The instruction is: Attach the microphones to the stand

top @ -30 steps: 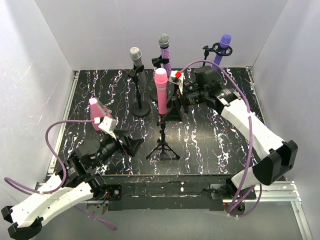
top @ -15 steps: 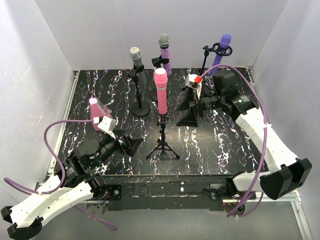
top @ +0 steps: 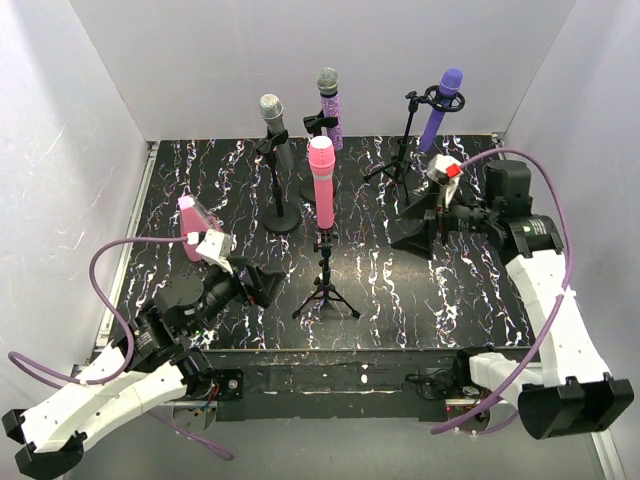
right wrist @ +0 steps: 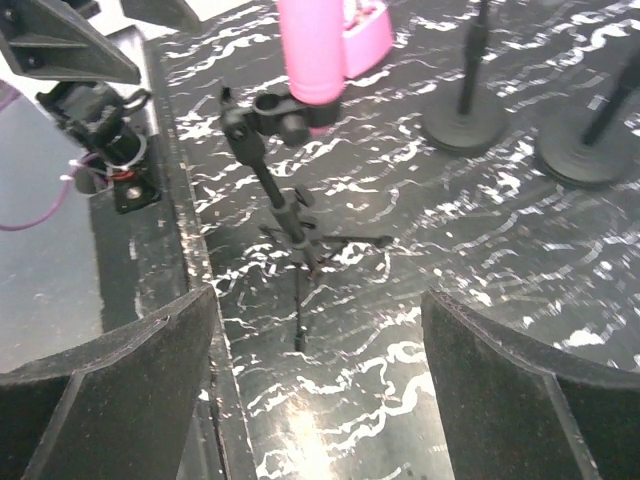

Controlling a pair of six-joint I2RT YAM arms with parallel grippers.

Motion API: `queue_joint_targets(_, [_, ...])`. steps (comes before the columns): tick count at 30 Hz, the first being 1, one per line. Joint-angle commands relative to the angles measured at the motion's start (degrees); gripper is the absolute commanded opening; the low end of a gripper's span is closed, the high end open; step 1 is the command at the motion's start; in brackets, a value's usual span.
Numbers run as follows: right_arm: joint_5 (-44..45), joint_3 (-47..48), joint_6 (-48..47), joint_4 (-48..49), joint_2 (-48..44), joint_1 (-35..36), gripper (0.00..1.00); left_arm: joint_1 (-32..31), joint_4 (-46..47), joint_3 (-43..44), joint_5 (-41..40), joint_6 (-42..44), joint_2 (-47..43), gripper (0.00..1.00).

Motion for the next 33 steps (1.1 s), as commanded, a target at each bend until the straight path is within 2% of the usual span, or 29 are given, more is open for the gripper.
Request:
queue_joint_targets(1, [0.81, -3.52, -2.66, -1.20, -5.31, -6.85, 0.90, 0.15, -1.10, -1.14, -6.43, -2.73, 2.36, 0.98])
queue_joint_targets(3, [2.04, -6.15, -0.13, 0.63, -7.86, -10.63, 0.90, 0.68, -0.49, -2.37, -9.51, -3.96, 3.94, 0.98])
queue_joint_targets(4, [3.00, -7.99, 1.54, 2.30, -9.18, -14.92, 0.90, 1.46, -0.31, -2.73, -10.13, -4.93, 4.91, 0.98])
queue_joint_targets(7, [7.82, -13.09, 4.63, 5.13, -12.70, -22.50, 0.91, 9.17, -0.49, -2.73, -6.99, -6.87, 6.93, 0.98])
queue_joint_targets(10, [14.77, -17.49, 6.29, 6.70, -15.78, -25.50, 0.95, 23.30, 0.30, -2.38, 4.24, -7.14, 9.04, 0.98])
queue_joint_targets(11, [17.58, -18.72, 7.00, 7.76, -16.83, -25.94, 0.98, 27.88, 0.48, -2.03, 9.24, -6.70, 10.61, 0.98])
queue_joint_targets(13, [25.13, -20.92, 11.46, 10.21, -18.76, -26.64, 0.98, 36.85, -1.18, 0.33, 17.94, -5.21, 15.70, 0.98])
queue_joint_targets(15, [30.06, -21.98, 15.42, 11.36, -20.00, -27.79, 0.98, 41.53, -4.60, 3.84, 20.36, -3.02, 20.89, 0.98])
queue_joint_targets(17, [33.58, -22.77, 19.12, 12.33, -21.05, -28.93, 0.98, 42.34, -7.07, 7.01, 19.32, 0.06, 21.44, 0.98])
queue_joint_targets(20, [39.03, -23.39, 27.11, 14.09, -22.81, -29.46, 0.98, 42.34, -8.22, 9.65, 17.38, 2.70, 17.50, 0.98])
queue_joint_targets(24, [44.49, -20.86, 30.56, 12.35, -22.99, -29.46, 0.98, 42.43, -11.90, 12.38, 16.32, 3.85, 13.54, 0.98])
queue_joint_targets(29, [42.75, -16.02, 30.82, 8.83, -22.55, -29.37, 0.98, 42.34, -13.14, 12.83, 16.41, 2.63, 10.72, 0.98])
queue_joint_targets(33, [37.92, -15.48, 29.78, 8.47, -22.20, -29.64, 0.98, 42.34, -12.79, 13.00, 16.58, 3.06, 10.45, 0.98])
